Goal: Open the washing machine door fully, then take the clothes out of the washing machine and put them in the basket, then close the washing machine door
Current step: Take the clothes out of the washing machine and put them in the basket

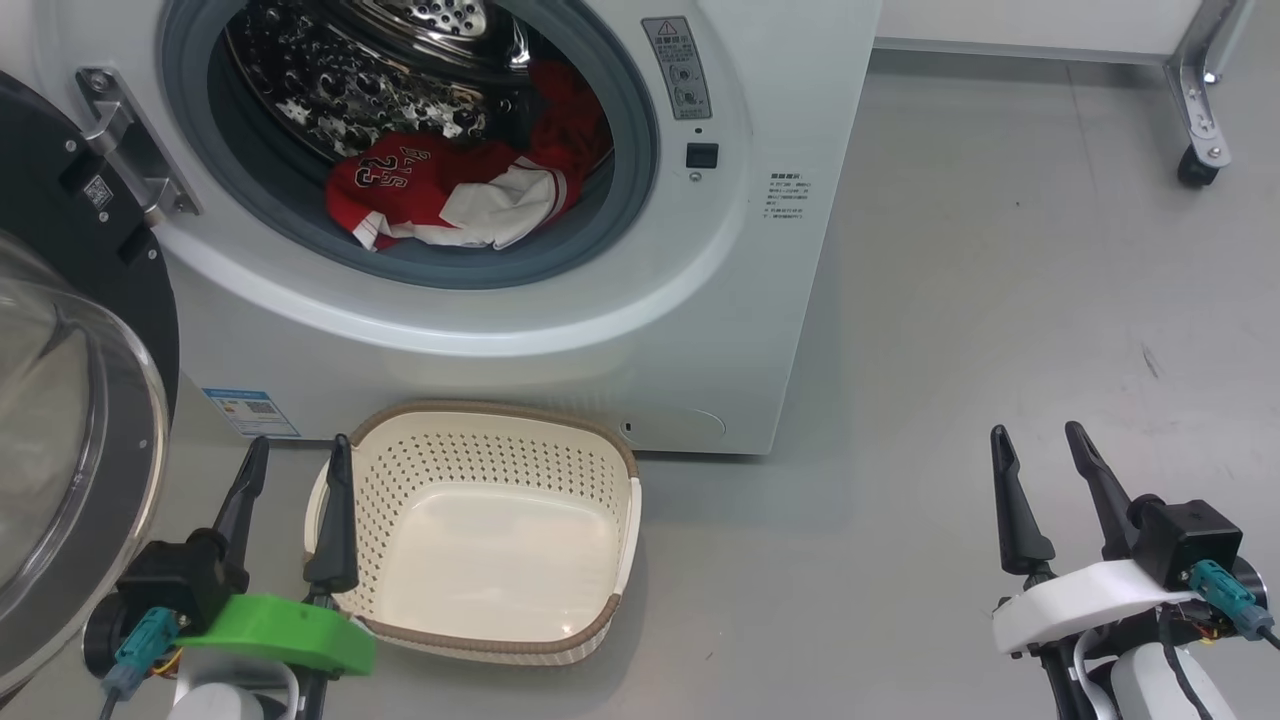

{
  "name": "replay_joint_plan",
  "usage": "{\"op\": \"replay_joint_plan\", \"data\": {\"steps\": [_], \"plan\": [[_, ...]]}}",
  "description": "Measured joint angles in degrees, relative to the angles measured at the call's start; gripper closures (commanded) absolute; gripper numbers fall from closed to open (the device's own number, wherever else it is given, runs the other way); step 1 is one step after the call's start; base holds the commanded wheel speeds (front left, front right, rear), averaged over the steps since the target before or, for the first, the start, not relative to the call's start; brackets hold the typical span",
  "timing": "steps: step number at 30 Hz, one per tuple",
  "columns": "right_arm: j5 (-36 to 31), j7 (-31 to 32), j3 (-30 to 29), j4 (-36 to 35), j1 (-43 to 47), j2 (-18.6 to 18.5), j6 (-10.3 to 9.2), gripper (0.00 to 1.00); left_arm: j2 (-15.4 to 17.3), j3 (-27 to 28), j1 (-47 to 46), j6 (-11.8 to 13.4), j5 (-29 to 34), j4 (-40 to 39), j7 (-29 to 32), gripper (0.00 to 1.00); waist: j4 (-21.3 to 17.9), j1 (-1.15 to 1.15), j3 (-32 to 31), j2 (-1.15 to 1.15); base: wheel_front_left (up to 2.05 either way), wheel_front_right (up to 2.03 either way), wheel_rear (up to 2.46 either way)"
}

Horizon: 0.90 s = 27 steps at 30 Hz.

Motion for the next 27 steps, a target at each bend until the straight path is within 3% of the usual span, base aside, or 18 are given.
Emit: {"op": "replay_joint_plan", "data": {"steps": [27], "plan": [[-0.32,0.0,0.13,0.27,0.0,0.13,0.3,0.0,-0.01,-1.14,0.68,-0.04,0.01,0.33,0.0,0.0,-0.37,0.0,0.23,0.0,0.16,-0.16,0.0]]}}
